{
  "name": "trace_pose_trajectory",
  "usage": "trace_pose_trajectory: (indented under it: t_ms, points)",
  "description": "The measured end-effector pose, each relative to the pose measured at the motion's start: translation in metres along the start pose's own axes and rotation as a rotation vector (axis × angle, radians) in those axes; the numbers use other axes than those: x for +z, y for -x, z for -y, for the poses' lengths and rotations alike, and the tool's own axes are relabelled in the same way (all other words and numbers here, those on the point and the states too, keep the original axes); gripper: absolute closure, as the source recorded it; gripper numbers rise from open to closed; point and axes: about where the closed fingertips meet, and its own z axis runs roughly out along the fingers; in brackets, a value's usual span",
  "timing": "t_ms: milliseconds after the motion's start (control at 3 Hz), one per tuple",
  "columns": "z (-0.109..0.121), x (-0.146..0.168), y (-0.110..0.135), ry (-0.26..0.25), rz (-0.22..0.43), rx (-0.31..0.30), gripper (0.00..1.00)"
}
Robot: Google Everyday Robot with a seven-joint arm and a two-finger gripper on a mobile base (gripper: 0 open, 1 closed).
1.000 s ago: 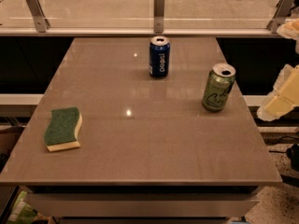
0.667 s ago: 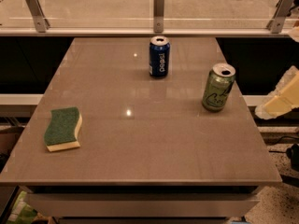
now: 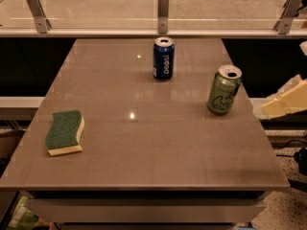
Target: Move green can near sponge
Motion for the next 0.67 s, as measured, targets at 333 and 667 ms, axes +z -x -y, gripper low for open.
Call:
trace_pose_trajectory:
  t_ms: [333,667]
  points:
    - [0.004,0.013,-0.005,-0.008,0.073,0.052,0.0]
    - [0.005,0.026,-0.01,-0.01,0.124,0.091,0.0]
